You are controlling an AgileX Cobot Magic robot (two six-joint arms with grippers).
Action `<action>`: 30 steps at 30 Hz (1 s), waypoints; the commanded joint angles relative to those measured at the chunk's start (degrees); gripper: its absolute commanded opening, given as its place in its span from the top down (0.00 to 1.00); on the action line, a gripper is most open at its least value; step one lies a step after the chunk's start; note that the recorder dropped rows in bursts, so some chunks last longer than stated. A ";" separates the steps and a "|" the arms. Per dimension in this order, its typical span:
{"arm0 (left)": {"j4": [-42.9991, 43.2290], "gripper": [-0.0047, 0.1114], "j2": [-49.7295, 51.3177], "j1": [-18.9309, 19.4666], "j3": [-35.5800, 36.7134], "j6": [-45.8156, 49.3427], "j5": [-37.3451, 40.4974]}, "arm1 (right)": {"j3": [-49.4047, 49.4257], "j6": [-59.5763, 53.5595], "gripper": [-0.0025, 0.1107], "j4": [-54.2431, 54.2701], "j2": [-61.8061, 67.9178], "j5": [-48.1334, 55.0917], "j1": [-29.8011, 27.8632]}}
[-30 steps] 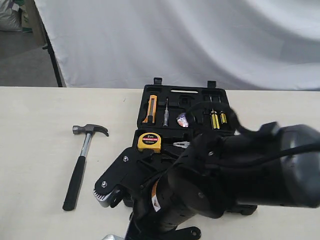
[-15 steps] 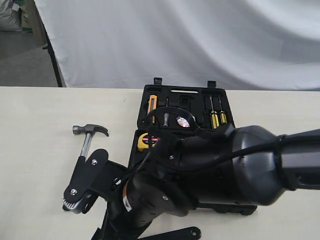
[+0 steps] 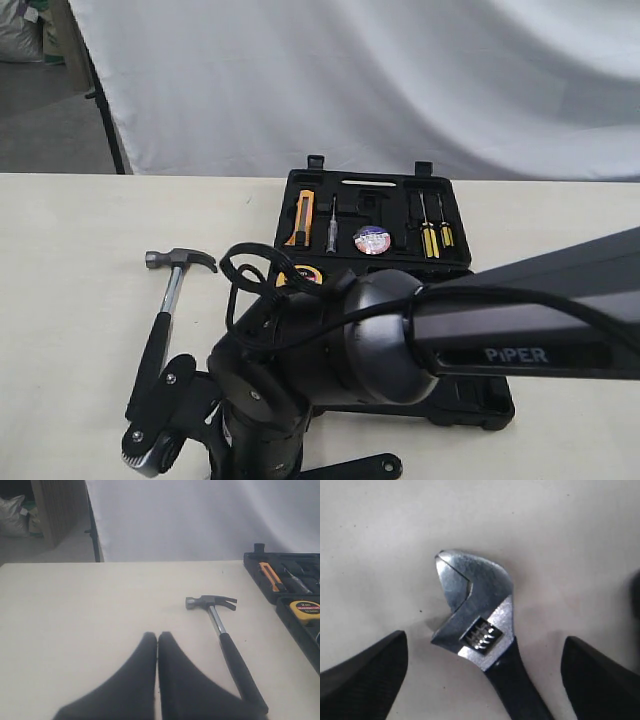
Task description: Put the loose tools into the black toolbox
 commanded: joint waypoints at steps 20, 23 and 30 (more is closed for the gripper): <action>-0.18 0.95 -0.18 0.10 0.09 -0.44 0.07 | -0.40 -5.17 0.98 1.93 -1.73 4.76 0.08; -0.18 0.95 -0.18 0.10 0.09 -0.44 0.07 | -0.40 -5.17 0.98 1.62 -3.41 6.39 0.08; -0.18 0.95 -0.18 0.10 0.09 -0.44 0.07 | -0.40 -4.94 0.98 1.93 -5.15 7.45 0.08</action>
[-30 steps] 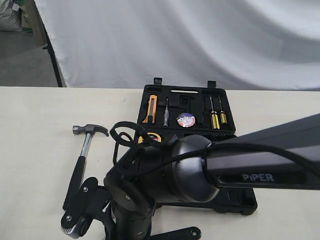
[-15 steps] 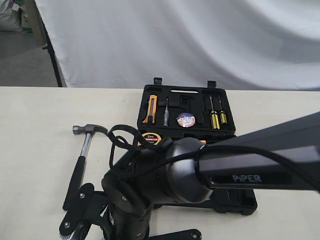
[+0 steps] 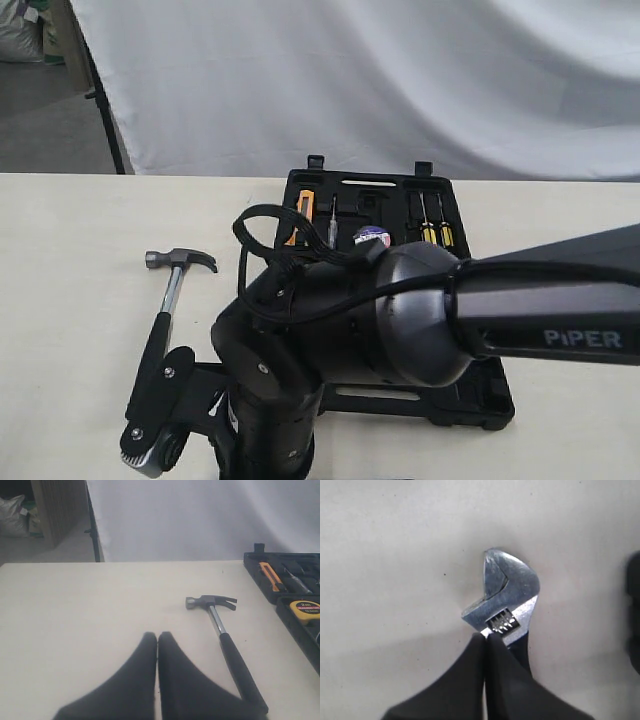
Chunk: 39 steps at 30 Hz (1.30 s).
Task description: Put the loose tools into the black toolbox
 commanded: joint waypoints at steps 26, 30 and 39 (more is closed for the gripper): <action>-0.18 0.95 -0.18 0.10 0.09 -0.44 0.07 | 0.00 3.62 0.98 0.36 7.38 -4.27 -0.14; -0.18 0.95 -0.18 0.10 0.09 -0.44 0.07 | -0.22 3.23 0.98 0.00 5.58 -3.12 -0.14; -0.18 0.95 -0.18 0.10 0.09 -0.44 0.07 | -3.34 3.23 0.98 -0.56 4.35 1.50 -0.14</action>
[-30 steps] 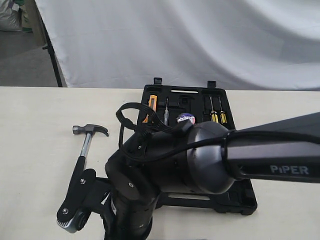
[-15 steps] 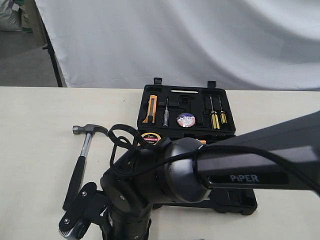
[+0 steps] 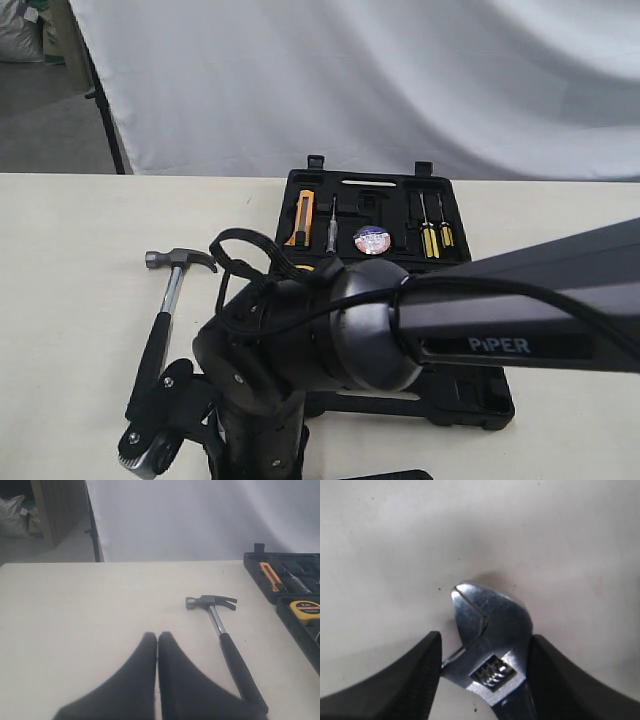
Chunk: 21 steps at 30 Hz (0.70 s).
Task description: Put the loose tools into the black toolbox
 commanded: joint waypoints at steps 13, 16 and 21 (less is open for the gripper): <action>-0.18 0.95 -0.18 0.10 0.09 -0.44 0.07 | -0.78 2.04 0.98 -8.12 -5.80 6.78 -0.83; -0.18 0.95 -0.18 0.10 0.09 -0.44 0.07 | -0.78 2.20 0.98 -8.79 -9.28 6.27 -3.26; -0.18 0.95 -0.18 0.10 0.09 -0.44 0.07 | -0.78 0.22 0.98 -9.36 -11.05 1.37 -10.98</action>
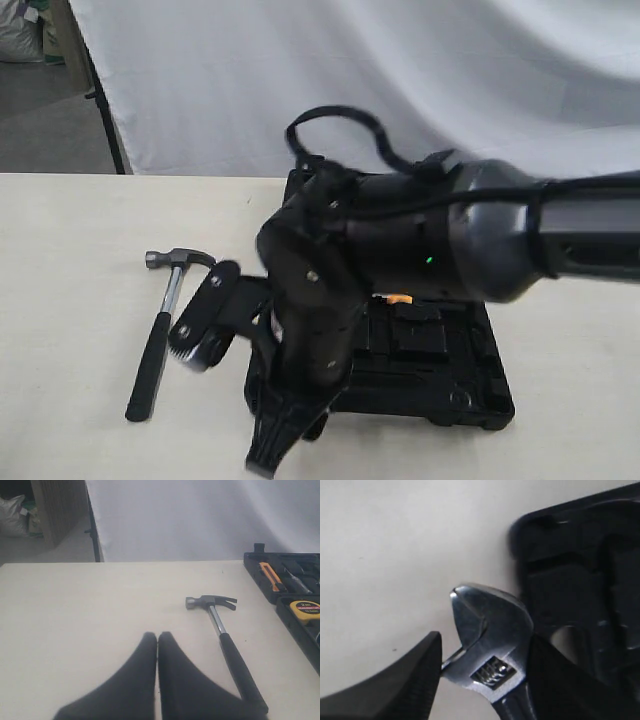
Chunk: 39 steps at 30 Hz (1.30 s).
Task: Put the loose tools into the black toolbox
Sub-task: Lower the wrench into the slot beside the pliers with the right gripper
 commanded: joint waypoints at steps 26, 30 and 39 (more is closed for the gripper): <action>-0.18 0.95 -0.18 0.10 0.09 -0.44 0.07 | -19.91 -6.91 0.98 -2.43 19.45 0.39 -18.80; -0.18 0.95 -0.18 0.10 0.09 -0.44 0.07 | -19.91 -6.91 0.98 -3.00 19.55 0.00 -18.80; -0.18 0.95 -0.18 0.10 0.09 -0.44 0.07 | -19.91 -6.50 0.98 -3.00 19.52 0.00 -18.80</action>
